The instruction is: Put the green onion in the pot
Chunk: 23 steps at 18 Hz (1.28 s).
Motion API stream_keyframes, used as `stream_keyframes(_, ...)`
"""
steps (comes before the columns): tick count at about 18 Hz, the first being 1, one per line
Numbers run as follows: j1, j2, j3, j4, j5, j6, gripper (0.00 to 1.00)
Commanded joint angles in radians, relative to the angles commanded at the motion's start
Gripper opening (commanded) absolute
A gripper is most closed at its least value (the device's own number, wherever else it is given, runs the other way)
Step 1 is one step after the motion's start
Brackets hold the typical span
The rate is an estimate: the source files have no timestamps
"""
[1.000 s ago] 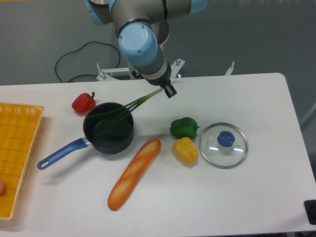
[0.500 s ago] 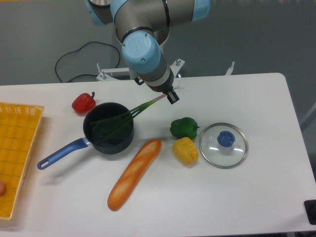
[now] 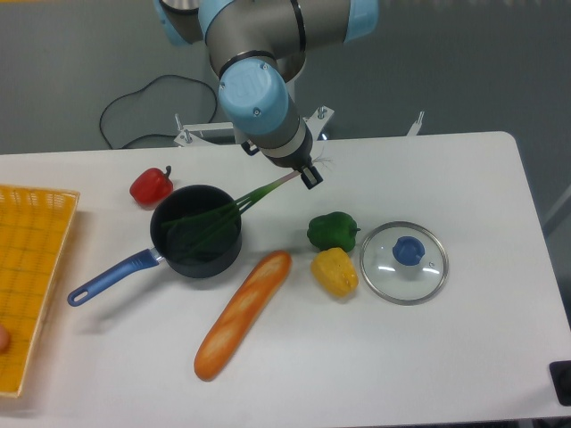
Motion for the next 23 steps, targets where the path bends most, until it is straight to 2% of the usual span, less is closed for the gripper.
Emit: stream_keyframes(23,-0.037,-0.006,-0.029,-0.002,0.035,-0.022,0.14)
